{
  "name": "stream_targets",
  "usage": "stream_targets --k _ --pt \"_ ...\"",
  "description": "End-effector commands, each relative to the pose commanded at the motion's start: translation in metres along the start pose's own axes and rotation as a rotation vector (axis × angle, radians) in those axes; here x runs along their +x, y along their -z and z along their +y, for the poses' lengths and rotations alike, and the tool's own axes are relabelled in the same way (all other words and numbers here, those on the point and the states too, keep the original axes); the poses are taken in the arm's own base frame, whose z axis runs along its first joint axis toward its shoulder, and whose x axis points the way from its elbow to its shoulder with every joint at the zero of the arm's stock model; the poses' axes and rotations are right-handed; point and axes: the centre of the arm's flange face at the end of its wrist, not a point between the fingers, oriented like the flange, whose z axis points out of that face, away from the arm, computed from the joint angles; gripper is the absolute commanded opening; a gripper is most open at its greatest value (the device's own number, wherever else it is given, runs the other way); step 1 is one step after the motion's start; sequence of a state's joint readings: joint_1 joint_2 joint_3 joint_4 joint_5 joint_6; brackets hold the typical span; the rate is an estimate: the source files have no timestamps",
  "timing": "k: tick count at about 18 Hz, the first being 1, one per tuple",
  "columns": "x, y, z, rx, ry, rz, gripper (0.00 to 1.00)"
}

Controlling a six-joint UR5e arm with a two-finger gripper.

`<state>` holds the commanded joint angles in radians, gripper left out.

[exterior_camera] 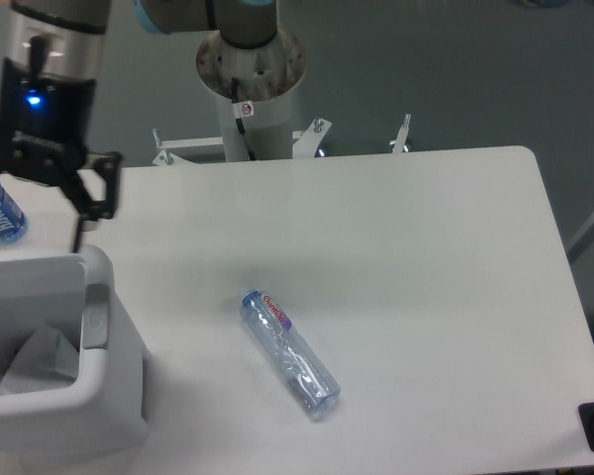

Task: Place the trash in the trash can
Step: 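Move the empty gripper back over the clear water bottle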

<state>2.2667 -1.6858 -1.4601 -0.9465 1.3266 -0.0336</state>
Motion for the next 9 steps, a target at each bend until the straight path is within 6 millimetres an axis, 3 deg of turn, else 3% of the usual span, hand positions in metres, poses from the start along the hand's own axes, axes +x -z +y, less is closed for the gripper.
stream_targets --k 4,7,9 --pt "-0.119 -0.017 -0.005 -0.017 0.181 -0.121 1.0" --pt "-0.181 -0.04 -0.01 -0.018 0.247 -0.165 1.0" --pt "-0.207 -0.06 -0.003 -0.052 0.276 -0.18 1.0"
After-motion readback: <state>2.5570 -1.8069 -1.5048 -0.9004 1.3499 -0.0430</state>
